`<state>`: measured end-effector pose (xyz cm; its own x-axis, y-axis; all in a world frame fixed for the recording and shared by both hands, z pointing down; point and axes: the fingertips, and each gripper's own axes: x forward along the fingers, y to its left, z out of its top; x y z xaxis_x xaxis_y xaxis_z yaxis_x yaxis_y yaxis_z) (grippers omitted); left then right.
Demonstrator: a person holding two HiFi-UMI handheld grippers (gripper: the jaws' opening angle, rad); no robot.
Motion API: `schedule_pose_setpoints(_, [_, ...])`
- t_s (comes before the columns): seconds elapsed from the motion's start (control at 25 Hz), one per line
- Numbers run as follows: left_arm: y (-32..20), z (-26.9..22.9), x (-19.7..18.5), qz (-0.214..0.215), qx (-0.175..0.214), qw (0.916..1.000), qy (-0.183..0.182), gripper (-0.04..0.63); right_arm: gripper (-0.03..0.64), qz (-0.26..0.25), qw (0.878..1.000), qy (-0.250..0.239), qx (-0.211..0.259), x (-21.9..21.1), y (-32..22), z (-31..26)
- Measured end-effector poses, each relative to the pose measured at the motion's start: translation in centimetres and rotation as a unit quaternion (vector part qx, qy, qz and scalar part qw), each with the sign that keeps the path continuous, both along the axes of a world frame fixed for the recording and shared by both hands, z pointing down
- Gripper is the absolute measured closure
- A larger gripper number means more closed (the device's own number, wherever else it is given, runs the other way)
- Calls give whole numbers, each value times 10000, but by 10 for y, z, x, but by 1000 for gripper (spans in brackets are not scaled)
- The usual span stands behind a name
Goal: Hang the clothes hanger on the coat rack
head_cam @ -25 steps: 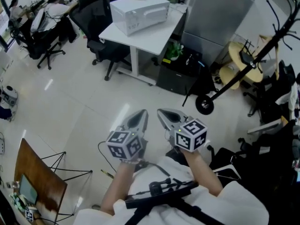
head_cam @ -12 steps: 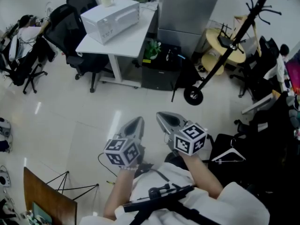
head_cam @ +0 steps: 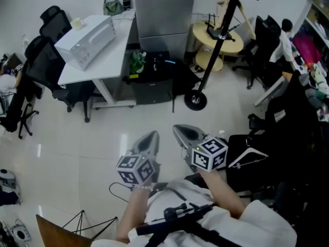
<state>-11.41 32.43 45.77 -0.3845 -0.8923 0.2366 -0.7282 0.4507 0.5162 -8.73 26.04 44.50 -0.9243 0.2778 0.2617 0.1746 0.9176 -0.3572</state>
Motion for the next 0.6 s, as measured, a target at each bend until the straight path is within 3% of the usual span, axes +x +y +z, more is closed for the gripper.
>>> schedule_pose_setpoints(0.2, [-60, 3, 24, 544, -40, 9985, -6, 595, 580, 656, 9978, -58, -17, 30, -65, 1])
schedule_pose_setpoints(0.36, [-108, 4, 43, 939, -66, 9956, -4, 595, 525, 1114, 9938, -13, -53, 55, -113, 3])
schedule_pose_setpoints(0.6, [-189, 18, 76, 1699, -64, 9853, 180, 595, 497, 1775, 9840, 69, -92, 92, -182, 19])
